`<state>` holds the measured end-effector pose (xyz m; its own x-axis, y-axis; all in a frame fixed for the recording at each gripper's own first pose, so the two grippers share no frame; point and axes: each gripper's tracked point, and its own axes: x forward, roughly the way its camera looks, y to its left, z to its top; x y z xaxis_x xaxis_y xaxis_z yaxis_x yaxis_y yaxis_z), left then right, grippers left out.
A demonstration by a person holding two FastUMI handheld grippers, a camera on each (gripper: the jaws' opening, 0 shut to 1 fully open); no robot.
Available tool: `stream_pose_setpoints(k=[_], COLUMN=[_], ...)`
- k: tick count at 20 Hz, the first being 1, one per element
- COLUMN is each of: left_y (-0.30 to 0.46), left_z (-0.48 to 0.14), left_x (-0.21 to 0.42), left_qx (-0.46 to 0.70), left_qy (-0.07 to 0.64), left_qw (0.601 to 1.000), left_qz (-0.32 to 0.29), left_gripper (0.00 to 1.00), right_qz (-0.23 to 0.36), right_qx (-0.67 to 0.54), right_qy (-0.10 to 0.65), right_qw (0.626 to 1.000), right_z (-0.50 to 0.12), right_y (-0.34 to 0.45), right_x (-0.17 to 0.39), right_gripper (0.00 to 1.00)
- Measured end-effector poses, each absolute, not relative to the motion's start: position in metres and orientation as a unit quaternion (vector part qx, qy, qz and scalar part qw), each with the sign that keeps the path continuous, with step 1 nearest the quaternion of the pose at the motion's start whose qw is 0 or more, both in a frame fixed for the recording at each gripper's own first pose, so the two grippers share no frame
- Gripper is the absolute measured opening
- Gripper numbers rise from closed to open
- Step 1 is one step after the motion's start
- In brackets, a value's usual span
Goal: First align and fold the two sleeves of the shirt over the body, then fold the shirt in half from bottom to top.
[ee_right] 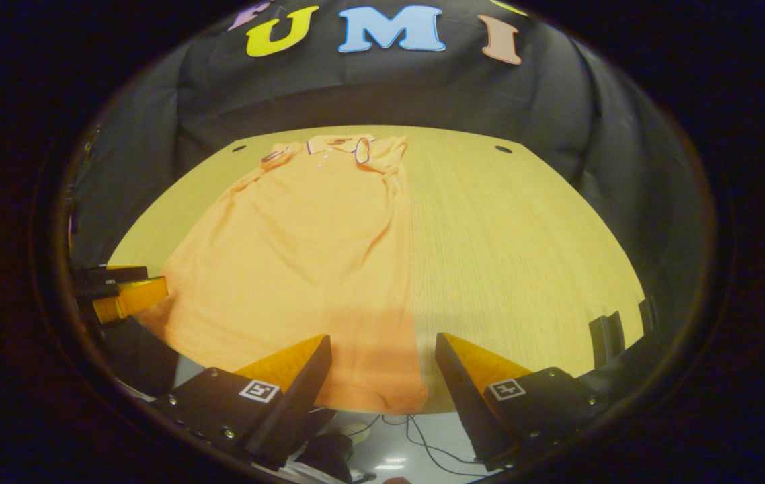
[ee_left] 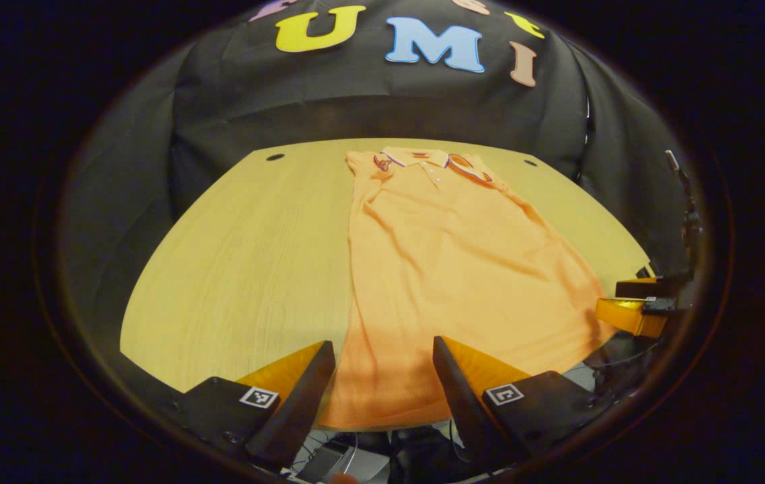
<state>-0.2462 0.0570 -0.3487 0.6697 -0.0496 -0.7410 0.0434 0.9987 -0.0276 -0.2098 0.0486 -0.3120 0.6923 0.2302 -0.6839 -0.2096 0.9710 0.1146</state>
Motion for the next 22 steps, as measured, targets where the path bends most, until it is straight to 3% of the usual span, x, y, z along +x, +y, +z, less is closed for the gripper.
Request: stream_pose_setpoints(k=[11, 12, 13, 15, 17, 18, 19, 20, 21, 22], left_y=[0.051, 0.05, 0.044, 0.037, 0.028, 0.025, 0.023, 0.023, 0.025, 0.026], left_z=[-0.366, -0.365, -0.365, -0.365, -0.365, -0.366, -0.367, -0.367, -0.366, -0.365], left_x=[-0.266, -0.266, -0.266, -0.265, -0.266, -0.264, -0.263, -0.263, -0.26, -0.259], left_qx=[0.018, 0.02, 0.02, 0.016, 0.011, 0.005, -0.001, -0.004, -0.016, -0.033], left_qy=[0.399, 0.399, 0.396, 0.391, 0.385, 0.383, 0.384, 0.389, 0.391, 0.398], left_qw=[0.917, 0.917, 0.918, 0.92, 0.923, 0.924, 0.923, 0.921, 0.92, 0.917], left_qz=[-0.009, -0.007, -0.015, -0.016, -0.017, -0.016, -0.012, -0.01, -0.003, 0.005], left_gripper=[0.95, 0.89, 0.87, 0.67, 0.45, 0.29, 0.23, 0.17, 0.16, 0.08], right_qz=[0.12, 0.116, 0.114, 0.123, 0.116, 0.127, 0.13, 0.127, 0.129, 0.13], right_qx=[0.026, 0.031, 0.031, 0.032, 0.04, 0.034, 0.045, 0.057, 0.058, 0.063], right_qy=[0.371, 0.37, 0.371, 0.369, 0.364, 0.36, 0.366, 0.361, 0.373, 0.37], right_qw=[0.92, 0.921, 0.921, 0.921, 0.923, 0.924, 0.92, 0.922, 0.917, 0.918], right_z=[-0.325, -0.325, -0.326, -0.326, -0.326, -0.325, -0.325, -0.326, -0.327, -0.323], right_y=[0.054, 0.054, 0.054, 0.06, 0.059, 0.062, 0.067, 0.066, 0.065, 0.065], right_x=[-0.22, -0.22, -0.22, -0.222, -0.222, -0.222, -0.223, -0.219, -0.22, -0.219], right_gripper=[0.95, 0.9, 0.78, 0.75, 0.41, 0.38, 0.37, 0.11, 0.1, 0.1])
